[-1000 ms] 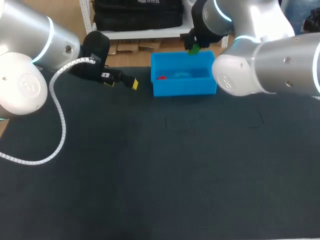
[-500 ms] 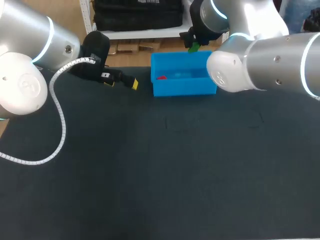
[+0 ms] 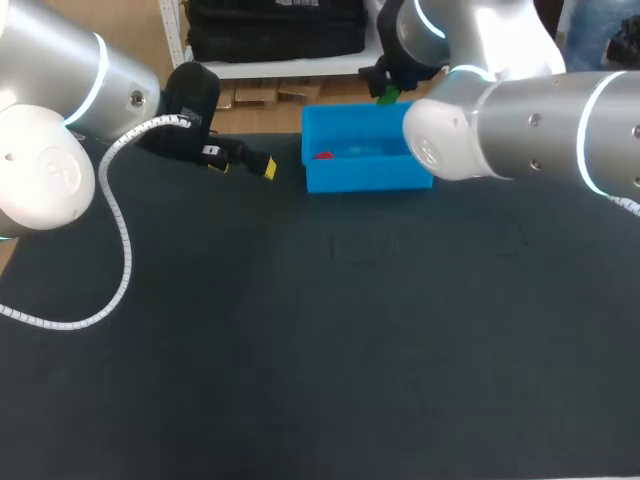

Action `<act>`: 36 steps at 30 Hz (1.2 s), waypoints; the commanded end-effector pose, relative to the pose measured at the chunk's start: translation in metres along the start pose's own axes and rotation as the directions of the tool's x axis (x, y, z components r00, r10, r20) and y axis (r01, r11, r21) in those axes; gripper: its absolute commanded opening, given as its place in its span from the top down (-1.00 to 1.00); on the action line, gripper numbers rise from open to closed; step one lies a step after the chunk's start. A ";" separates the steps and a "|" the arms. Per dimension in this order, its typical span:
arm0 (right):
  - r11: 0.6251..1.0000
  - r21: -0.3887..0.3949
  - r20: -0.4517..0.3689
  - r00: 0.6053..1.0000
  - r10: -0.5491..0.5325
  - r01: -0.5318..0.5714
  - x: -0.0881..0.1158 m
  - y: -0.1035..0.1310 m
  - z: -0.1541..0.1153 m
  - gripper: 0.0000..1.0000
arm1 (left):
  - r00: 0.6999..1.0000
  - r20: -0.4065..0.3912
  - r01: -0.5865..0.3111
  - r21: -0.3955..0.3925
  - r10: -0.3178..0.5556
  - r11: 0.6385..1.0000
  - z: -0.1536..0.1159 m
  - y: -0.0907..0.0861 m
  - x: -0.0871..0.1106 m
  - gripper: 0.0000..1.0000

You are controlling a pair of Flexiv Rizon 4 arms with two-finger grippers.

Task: Use the left arm to pick the red cube and place it into the blue plastic box first, then use the right arm to grasp the green cube and put it into the same blue plastic box after the first action is fully finished.

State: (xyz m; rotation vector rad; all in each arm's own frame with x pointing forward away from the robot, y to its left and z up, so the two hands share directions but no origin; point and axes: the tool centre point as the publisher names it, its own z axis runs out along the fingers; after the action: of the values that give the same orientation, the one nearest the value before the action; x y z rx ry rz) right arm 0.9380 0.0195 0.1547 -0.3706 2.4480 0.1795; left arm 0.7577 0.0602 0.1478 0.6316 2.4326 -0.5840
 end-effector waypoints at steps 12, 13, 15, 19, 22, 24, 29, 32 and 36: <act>1.000 0.006 -0.023 1.000 -0.009 0.010 -0.002 -0.005 0.020 1.00 | 1.000 0.003 0.000 0.001 0.000 1.000 0.000 0.000 0.001 -1.00; 1.000 0.006 -0.024 1.000 -0.012 0.012 -0.002 -0.005 0.021 1.00 | 1.000 0.003 0.000 0.001 0.000 1.000 0.000 0.000 0.001 -1.00; 1.000 0.008 -0.026 1.000 -0.015 0.015 -0.001 -0.006 0.024 1.00 | 1.000 0.003 0.000 0.001 0.000 1.000 0.000 0.000 0.001 -1.00; 1.000 0.011 -0.033 0.999 -0.013 0.014 0.000 -0.009 0.031 1.00 | 1.000 0.003 0.000 0.001 0.000 1.000 0.000 0.000 0.001 -1.00; 1.000 0.016 -0.039 0.999 -0.014 0.014 0.003 -0.011 0.036 1.00 | 1.000 0.003 0.000 0.001 0.000 1.000 0.000 0.000 0.001 -1.00; 1.000 0.021 -0.046 0.999 -0.019 0.020 0.005 -0.012 0.040 1.00 | 1.000 0.003 0.000 0.001 0.000 1.000 0.000 0.000 0.001 -1.00; 0.999 0.024 -0.045 0.999 -0.028 0.029 0.003 -0.014 0.043 1.00 | 1.000 0.003 0.000 0.001 0.000 1.000 0.000 0.000 0.001 -1.00; 0.999 0.026 -0.038 0.999 -0.029 0.030 0.001 -0.016 0.043 1.00 | 1.000 0.003 0.000 0.001 0.000 1.000 0.000 0.000 0.001 -1.00; 0.999 0.028 -0.035 0.999 -0.029 0.030 0.000 -0.017 0.041 1.00 | 1.000 0.003 0.000 0.001 0.000 1.000 0.000 0.000 0.001 -1.00</act>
State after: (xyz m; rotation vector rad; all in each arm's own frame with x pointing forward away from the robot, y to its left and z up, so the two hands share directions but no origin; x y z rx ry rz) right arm 0.9650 0.0124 0.1209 -0.3968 2.4691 0.1242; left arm 0.7577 0.0602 0.1478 0.6316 2.4326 -0.5840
